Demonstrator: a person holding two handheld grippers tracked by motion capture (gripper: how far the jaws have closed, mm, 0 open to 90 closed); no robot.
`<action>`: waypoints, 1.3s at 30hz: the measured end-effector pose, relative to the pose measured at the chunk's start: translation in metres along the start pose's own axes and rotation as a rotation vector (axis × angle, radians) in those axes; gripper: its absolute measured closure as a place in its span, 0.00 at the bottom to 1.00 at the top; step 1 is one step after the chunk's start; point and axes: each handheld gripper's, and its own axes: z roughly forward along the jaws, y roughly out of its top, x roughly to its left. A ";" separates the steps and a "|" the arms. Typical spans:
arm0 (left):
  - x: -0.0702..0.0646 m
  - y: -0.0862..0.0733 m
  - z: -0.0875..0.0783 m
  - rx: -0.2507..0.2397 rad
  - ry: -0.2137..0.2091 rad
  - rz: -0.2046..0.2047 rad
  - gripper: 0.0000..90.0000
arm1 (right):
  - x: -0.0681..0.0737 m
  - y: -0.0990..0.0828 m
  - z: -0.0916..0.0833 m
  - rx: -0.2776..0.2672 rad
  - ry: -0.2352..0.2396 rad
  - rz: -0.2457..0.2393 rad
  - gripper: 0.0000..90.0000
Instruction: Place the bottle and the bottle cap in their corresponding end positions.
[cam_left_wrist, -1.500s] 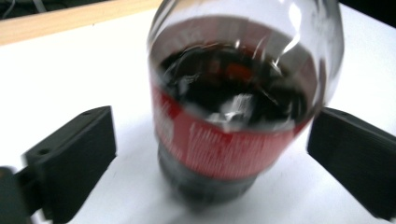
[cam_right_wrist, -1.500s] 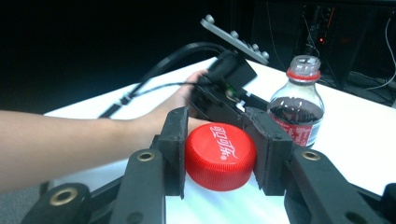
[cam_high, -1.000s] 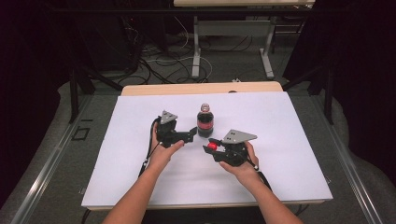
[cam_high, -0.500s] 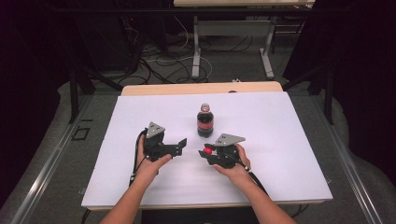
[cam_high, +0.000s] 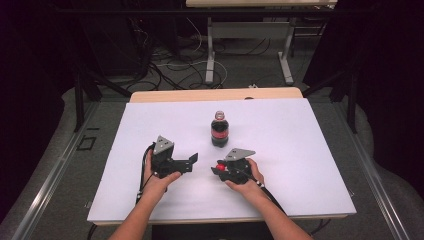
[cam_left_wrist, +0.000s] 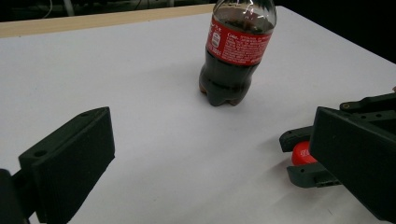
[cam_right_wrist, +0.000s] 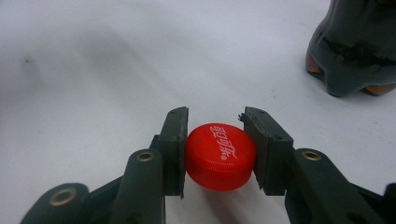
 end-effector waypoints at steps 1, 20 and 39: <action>0.000 0.000 0.000 -0.005 -0.004 -0.012 0.01 | 0.000 0.000 0.001 0.002 0.002 0.000 0.68; 0.007 0.001 -0.005 -0.011 0.003 -0.025 0.01 | 0.006 0.005 0.003 0.091 -0.005 -0.045 0.54; 0.020 -0.001 -0.009 0.012 0.038 -0.056 0.01 | -0.039 0.020 -0.047 -0.020 -0.068 0.119 0.33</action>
